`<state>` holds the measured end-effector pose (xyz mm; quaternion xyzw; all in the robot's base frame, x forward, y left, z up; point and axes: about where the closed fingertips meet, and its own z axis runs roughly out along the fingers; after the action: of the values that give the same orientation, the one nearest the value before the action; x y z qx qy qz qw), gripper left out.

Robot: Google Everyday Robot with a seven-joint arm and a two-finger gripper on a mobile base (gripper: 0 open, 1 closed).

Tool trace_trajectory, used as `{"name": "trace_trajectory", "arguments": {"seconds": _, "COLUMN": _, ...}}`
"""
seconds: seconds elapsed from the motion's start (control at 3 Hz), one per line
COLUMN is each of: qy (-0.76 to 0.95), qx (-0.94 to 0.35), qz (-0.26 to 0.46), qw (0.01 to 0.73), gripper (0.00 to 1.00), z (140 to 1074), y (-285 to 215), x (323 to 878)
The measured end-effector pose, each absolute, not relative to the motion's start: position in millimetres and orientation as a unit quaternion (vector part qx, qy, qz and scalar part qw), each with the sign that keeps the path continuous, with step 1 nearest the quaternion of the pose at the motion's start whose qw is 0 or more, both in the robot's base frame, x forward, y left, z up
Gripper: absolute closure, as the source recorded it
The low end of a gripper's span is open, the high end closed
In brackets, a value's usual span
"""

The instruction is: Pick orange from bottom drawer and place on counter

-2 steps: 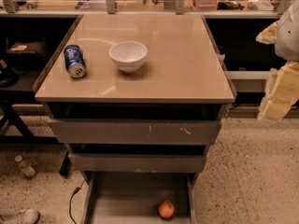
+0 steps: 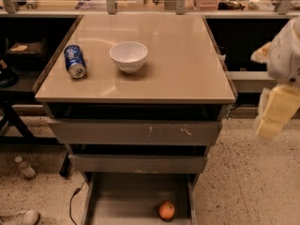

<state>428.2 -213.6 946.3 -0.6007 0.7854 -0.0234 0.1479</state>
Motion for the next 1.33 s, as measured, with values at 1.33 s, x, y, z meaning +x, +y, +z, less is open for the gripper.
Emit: {"name": "trace_trajectory", "arguments": {"seconds": 1.33, "qy": 0.796, "qx": -0.601, "qz": -0.007, "qw": 0.075, "gripper": 0.00, "z": 724, "y": -260, "x": 414}}
